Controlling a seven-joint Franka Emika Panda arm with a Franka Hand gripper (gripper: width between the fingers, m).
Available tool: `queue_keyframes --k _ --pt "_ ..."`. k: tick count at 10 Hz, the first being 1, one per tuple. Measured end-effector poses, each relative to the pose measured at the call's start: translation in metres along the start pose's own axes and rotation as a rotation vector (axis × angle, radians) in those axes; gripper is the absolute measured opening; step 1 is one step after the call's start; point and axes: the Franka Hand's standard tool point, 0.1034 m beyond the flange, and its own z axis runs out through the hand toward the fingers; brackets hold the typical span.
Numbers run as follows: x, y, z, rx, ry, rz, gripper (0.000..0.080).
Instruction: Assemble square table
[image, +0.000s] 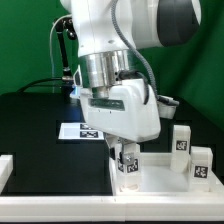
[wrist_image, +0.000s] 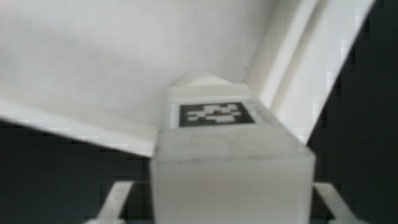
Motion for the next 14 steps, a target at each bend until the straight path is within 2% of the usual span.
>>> queue_keyframes --k 2,3,5,6,7,8,9,11,12,13,14 --pt "-0.003 -0.001 0.002 -0.01 0.002 0.205 0.0291" --pt "-0.005 -0.002 0.002 -0.019 0.013 0.205 0.0291" --pt "-0.004 -0.002 0.002 -0.02 0.015 0.169 0.0291" --pt "-0.005 -0.001 0.001 -0.03 0.019 0.051 0.0404" --pt "-0.009 0.002 0.0 -0.063 0.01 -0.214 0.0553" --pt "-0.01 0.008 0.005 -0.094 -0.024 -0.362 0.0621" --pt "-0.008 0.006 0.004 -0.086 -0.015 -0.356 0.0641" --pt "-0.006 0.006 0.004 -0.087 -0.017 -0.525 0.0648" --pt "-0.006 0.006 0.004 -0.097 -0.014 -0.632 0.0648" --pt "-0.007 0.002 0.002 -0.12 -0.003 -0.856 0.0649" --pt "-0.011 -0.002 0.001 -0.127 -0.009 -1.076 0.0649"
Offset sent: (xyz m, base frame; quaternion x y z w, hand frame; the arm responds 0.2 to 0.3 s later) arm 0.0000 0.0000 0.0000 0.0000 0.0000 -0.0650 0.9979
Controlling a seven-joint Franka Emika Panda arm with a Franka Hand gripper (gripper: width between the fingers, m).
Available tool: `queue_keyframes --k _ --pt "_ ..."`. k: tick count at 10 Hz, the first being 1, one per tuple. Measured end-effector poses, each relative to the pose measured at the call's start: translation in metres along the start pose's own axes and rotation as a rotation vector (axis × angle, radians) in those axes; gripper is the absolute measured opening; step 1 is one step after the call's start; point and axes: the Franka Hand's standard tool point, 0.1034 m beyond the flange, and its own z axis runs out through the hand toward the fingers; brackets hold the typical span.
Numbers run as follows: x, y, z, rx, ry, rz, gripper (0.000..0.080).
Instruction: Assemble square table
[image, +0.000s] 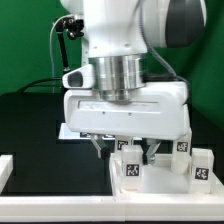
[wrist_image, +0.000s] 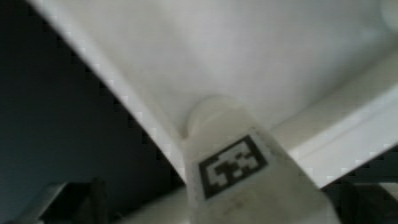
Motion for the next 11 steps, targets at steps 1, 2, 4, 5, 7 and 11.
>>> queue_keyframes --k 1,2,4,5,7,11 --pt "-0.0018 -0.0026 0.0015 0.006 -0.004 -0.098 0.0649" --pt "-0.0014 -0.0018 0.0015 0.005 -0.002 -0.066 0.0649" --pt "-0.0015 -0.0016 0.0016 0.004 -0.003 -0.053 0.0467" --pt "-0.0015 -0.0017 0.0017 0.004 -0.003 -0.02 0.0467" --pt "-0.0016 -0.0017 0.0017 0.005 -0.003 0.175 0.0288" --pt "0.0012 -0.006 -0.0017 -0.019 -0.031 0.75 0.0288"
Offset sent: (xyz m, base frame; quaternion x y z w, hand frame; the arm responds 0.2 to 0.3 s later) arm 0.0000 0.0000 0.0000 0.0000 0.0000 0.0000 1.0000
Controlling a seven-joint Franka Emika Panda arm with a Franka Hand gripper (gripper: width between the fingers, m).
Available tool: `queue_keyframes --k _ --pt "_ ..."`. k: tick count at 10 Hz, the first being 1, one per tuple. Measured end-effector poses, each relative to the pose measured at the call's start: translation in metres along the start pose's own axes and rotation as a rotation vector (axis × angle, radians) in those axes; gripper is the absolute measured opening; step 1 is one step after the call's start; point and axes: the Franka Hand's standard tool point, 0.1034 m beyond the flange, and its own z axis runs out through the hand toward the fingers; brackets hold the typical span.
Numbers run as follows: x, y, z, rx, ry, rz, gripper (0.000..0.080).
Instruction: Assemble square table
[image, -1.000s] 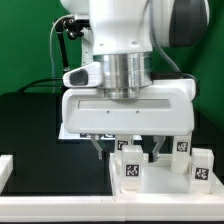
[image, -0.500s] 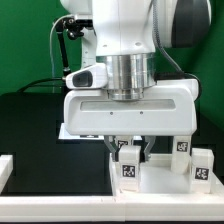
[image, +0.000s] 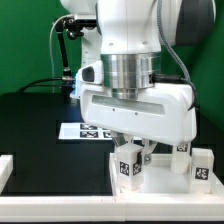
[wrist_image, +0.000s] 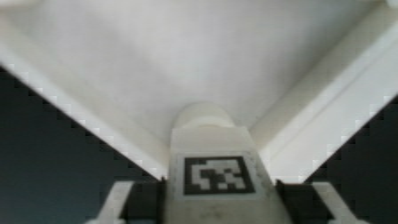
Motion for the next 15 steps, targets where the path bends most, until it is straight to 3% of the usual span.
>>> queue_keyframes --k 2,4,5,6,7,9,12,14,15 --pt "0.003 0.001 0.002 0.06 -0.053 0.406 0.0288" --pt "0.003 0.003 0.002 0.065 -0.076 0.487 0.0289" --pt "0.003 0.003 0.003 0.065 -0.076 0.471 0.0342" --pt "0.003 0.003 0.003 0.066 -0.074 0.429 0.0481" --pt "0.002 0.003 0.004 0.06 -0.049 0.217 0.0591" --pt "-0.005 -0.002 0.005 0.065 -0.028 -0.202 0.0639" --pt "-0.002 0.0 0.005 0.058 -0.016 -0.377 0.0649" --pt "0.015 0.004 0.002 -0.003 0.012 -0.816 0.0649" --pt "0.019 -0.001 0.0 -0.013 0.021 -0.946 0.0649"
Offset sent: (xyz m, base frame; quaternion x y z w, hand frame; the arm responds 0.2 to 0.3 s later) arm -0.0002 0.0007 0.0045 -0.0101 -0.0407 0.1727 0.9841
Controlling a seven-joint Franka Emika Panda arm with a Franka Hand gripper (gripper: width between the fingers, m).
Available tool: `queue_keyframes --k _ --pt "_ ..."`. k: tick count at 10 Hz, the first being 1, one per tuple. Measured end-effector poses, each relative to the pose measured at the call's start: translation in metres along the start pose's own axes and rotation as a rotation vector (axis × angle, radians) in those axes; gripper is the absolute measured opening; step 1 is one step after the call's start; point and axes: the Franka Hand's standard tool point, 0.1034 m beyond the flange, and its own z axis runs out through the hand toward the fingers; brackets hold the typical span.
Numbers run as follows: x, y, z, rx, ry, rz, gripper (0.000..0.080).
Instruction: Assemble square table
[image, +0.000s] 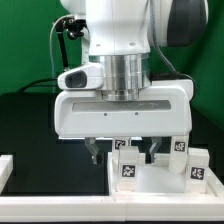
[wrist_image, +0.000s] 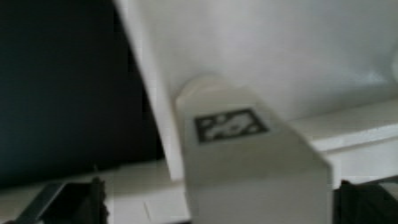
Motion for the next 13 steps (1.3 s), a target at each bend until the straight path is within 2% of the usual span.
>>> queue_keyframes --k 1,2,3,4,5,8,10,12,13 --pt "0.0 -0.0007 0.0007 0.001 0.002 0.039 0.0649" --pt "-0.0002 0.0 0.0009 0.0 0.001 0.055 0.0553" --pt "-0.0002 0.0003 0.0008 0.0 0.001 0.055 0.0415" --pt "-0.0002 0.0 0.0009 0.0 0.001 0.122 0.0415" --pt "-0.0002 0.0001 0.0009 0.0 0.001 0.18 0.0288" --pt "-0.0002 -0.0001 0.0008 0.002 0.001 0.416 0.0288" --pt "-0.0031 -0.0009 0.0006 0.003 -0.017 0.836 0.0288" --pt "-0.0058 -0.0039 0.0028 0.038 -0.056 1.35 0.0289" --pt "-0.0061 -0.0025 0.003 0.05 -0.068 1.427 0.0289"
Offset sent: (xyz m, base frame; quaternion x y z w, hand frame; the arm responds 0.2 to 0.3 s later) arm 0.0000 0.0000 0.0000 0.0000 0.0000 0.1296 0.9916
